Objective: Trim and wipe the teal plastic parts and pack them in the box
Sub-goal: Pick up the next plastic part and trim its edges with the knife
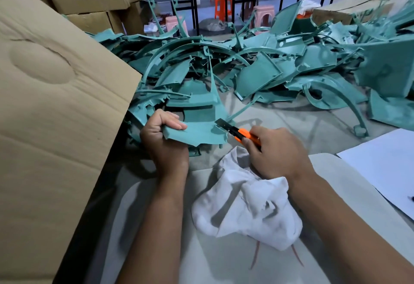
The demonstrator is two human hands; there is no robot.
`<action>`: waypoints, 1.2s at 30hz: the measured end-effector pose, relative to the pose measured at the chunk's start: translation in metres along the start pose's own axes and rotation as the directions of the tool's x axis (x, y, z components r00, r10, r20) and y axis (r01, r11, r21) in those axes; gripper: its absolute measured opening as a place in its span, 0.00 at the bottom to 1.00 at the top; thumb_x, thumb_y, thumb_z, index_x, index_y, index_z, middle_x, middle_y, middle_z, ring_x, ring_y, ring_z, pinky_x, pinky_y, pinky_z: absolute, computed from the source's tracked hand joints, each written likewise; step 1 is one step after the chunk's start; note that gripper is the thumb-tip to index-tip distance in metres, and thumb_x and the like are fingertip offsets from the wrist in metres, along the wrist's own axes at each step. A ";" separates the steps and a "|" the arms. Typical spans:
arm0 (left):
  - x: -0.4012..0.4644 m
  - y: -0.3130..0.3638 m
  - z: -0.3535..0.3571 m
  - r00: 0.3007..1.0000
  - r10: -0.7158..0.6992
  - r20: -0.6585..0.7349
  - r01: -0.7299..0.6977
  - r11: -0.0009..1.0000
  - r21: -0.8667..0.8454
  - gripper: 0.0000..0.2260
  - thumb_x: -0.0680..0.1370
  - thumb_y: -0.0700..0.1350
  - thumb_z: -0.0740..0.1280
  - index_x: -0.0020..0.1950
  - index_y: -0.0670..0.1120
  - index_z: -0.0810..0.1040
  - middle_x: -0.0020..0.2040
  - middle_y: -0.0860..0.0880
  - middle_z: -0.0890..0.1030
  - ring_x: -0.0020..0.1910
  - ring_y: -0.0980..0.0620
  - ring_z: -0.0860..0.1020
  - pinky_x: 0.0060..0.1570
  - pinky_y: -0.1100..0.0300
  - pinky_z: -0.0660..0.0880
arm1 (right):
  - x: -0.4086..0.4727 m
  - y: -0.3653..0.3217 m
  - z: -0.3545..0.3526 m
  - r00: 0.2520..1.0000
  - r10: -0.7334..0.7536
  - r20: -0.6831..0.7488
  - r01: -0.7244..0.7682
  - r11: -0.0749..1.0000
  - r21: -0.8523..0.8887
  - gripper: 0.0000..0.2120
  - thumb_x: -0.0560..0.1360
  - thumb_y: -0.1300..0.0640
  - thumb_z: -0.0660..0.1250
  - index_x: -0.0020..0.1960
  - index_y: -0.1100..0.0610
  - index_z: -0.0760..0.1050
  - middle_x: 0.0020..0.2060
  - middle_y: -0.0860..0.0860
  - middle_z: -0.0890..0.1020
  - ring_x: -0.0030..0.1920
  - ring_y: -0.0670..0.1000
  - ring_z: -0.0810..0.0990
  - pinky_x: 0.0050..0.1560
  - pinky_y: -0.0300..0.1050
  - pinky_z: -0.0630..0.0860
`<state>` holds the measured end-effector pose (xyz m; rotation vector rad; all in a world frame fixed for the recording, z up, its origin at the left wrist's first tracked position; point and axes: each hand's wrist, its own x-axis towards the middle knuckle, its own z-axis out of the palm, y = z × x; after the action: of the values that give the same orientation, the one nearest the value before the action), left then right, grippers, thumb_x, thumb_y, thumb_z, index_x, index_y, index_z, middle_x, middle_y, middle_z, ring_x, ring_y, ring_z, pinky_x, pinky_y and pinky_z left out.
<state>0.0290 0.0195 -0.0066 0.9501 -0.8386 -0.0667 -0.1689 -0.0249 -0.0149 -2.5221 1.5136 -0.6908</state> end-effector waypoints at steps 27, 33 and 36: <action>-0.008 0.009 0.000 0.961 0.018 0.277 -0.055 0.990 0.127 0.06 0.68 0.38 0.60 0.31 0.45 0.69 0.32 0.38 0.74 0.33 0.37 0.71 0.36 0.41 0.68 | 0.002 0.008 -0.010 0.981 -0.097 -0.166 0.100 0.995 0.009 0.07 0.76 0.47 0.72 0.53 0.45 0.81 0.35 0.42 0.78 0.39 0.51 0.77 0.36 0.45 0.71; -0.006 0.011 -0.003 0.966 0.000 0.257 -0.027 0.994 0.101 0.05 0.67 0.39 0.61 0.32 0.47 0.70 0.31 0.38 0.74 0.33 0.38 0.70 0.34 0.44 0.66 | 0.013 0.030 -0.009 0.982 0.140 -0.127 -0.145 0.989 -0.034 0.06 0.76 0.47 0.73 0.51 0.46 0.81 0.34 0.46 0.75 0.38 0.54 0.73 0.33 0.43 0.62; -0.006 0.013 -0.002 0.965 0.004 0.262 -0.032 0.994 0.104 0.05 0.67 0.40 0.61 0.32 0.47 0.70 0.31 0.38 0.74 0.32 0.37 0.70 0.34 0.46 0.66 | 0.015 0.044 -0.016 0.946 0.273 -0.174 -0.295 0.949 -0.111 0.07 0.77 0.47 0.73 0.52 0.47 0.81 0.35 0.49 0.77 0.39 0.57 0.74 0.36 0.45 0.68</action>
<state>0.0226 0.0312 -0.0012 1.0492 -1.1030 -0.1347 -0.2050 -0.0577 -0.0105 -2.3115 1.9921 -0.7781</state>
